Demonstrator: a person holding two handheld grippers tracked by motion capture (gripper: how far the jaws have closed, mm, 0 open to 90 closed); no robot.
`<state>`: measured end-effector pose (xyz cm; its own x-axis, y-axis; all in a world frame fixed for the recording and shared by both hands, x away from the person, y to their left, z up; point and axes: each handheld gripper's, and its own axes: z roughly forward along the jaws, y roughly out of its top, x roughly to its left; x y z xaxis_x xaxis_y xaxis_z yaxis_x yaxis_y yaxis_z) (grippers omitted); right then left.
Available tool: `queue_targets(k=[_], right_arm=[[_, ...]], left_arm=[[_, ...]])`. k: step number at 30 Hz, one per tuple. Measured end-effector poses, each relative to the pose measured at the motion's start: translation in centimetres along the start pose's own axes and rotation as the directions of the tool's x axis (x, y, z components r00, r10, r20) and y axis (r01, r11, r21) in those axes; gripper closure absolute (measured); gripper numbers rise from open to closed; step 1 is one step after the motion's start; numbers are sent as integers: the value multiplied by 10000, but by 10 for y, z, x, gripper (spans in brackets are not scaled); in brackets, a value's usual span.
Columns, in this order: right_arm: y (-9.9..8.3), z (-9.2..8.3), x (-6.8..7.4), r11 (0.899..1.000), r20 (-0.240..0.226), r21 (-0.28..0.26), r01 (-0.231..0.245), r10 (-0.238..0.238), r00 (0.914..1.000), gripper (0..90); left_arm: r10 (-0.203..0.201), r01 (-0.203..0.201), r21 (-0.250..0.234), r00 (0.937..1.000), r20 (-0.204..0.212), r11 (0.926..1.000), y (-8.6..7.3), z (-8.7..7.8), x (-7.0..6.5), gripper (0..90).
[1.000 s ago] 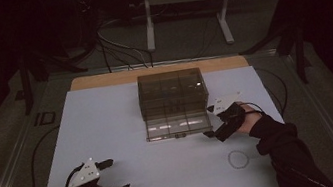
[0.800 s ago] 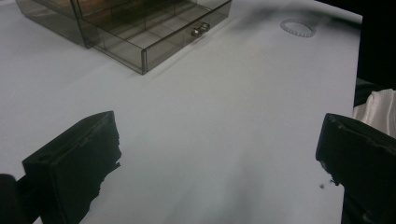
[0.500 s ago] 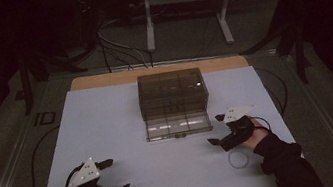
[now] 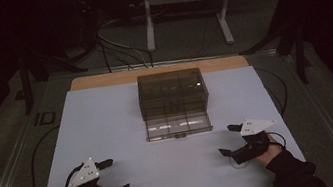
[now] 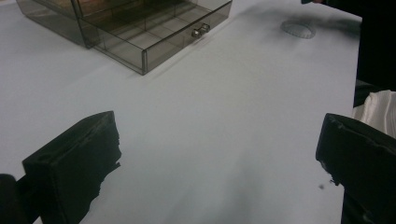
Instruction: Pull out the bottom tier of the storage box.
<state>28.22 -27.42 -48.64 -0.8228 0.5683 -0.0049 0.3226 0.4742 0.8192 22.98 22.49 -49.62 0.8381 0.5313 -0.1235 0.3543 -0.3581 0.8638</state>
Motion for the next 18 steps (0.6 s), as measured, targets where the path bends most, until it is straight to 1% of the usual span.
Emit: queue_targets(k=[3,5,8,10,15,18], right_arm=[[-6,-5,5,9998,-6,-49,-213,213,9998,102],[-10,-6,8,9999,84,-13,-166,167,9998,102],[-15,-8,10,9998,69,143,-170,169,9998,102],[-21,-9,10,9993,48,372,-96,94,9999,102],[-20,-8,10,9996,61,292,-56,54,10000,102],[-20,-7,10,9993,24,386,5,-6,10000,102]], left_arm=[[11,-11,-29,10000,-3,10000,0,0,0,0],[1,-1,4,10000,7,10000,0,0,0,0],[-21,21,-7,10000,8,10000,0,0,0,0],[24,-24,3,10000,32,10000,0,0,0,0],[24,-24,-1,10000,36,10000,0,0,0,0],[-8,8,-16,10000,42,10000,0,0,0,0]])
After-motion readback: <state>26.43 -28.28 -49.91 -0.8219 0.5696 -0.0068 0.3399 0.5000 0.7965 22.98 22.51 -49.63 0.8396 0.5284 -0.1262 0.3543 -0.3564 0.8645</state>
